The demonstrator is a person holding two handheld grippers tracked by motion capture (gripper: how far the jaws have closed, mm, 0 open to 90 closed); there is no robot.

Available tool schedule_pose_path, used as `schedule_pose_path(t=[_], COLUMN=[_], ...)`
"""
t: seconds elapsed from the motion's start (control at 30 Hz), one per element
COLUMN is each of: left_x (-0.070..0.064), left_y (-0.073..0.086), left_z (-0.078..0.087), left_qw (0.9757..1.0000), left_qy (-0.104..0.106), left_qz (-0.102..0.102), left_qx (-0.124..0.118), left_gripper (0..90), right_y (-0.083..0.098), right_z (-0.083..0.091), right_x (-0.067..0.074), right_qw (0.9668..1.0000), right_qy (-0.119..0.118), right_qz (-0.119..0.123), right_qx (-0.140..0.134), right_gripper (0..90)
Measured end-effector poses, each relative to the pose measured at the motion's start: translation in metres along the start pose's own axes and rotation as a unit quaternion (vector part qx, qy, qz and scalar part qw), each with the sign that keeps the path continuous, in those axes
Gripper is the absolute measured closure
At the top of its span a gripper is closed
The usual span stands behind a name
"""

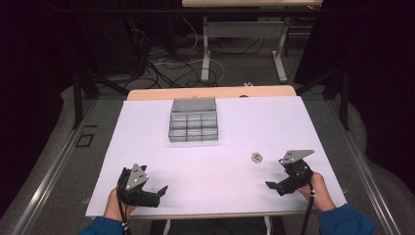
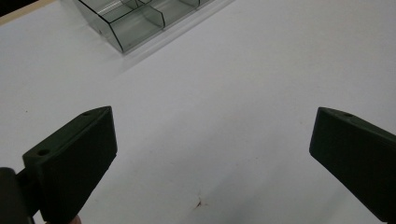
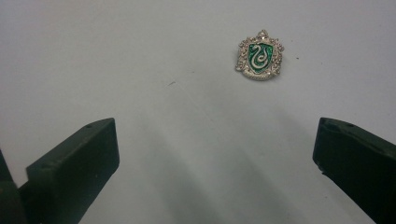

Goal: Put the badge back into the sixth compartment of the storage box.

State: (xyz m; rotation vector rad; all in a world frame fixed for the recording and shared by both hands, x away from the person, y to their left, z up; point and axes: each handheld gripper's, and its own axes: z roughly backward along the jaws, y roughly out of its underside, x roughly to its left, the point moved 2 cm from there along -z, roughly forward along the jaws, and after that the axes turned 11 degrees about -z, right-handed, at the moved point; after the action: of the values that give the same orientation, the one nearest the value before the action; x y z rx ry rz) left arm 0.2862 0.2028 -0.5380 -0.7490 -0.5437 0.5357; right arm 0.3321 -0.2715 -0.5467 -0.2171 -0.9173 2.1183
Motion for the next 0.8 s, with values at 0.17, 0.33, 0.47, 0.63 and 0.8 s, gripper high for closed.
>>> schedule_pose_path(t=[0.17,0.33,0.47,0.63,0.8], left_x=[0.0,0.0,-0.001,0.0,0.0], left_y=[0.0,0.0,0.0,0.001,0.0], left_z=[0.0,0.0,-0.001,-0.001,-0.001], left_qw=[1.0,1.0,1.0,1.0,0.9999], left_qy=[0.001,0.002,0.002,0.004,0.004], left_qz=[0.0,-0.001,-0.002,-0.002,-0.002], left_qx=[0.001,0.001,0.003,0.008,0.009], left_gripper=[0.5,0.4,0.4,0.3,0.2], right_y=[-0.005,-0.012,-0.015,-0.02,-0.024], right_z=[-0.006,-0.015,-0.018,-0.021,-0.024], right_x=[-0.003,-0.005,-0.006,-0.008,-0.014], right_qw=[0.9999,1.0,1.0,0.9999,0.9999], right_qy=[-0.008,-0.003,-0.003,-0.006,-0.005], right_qz=[-0.004,0.0,-0.002,-0.01,-0.014], right_qx=[-0.005,0.003,0.001,-0.001,-0.001], right_gripper=[0.0,0.0,0.0,0.0,0.0])
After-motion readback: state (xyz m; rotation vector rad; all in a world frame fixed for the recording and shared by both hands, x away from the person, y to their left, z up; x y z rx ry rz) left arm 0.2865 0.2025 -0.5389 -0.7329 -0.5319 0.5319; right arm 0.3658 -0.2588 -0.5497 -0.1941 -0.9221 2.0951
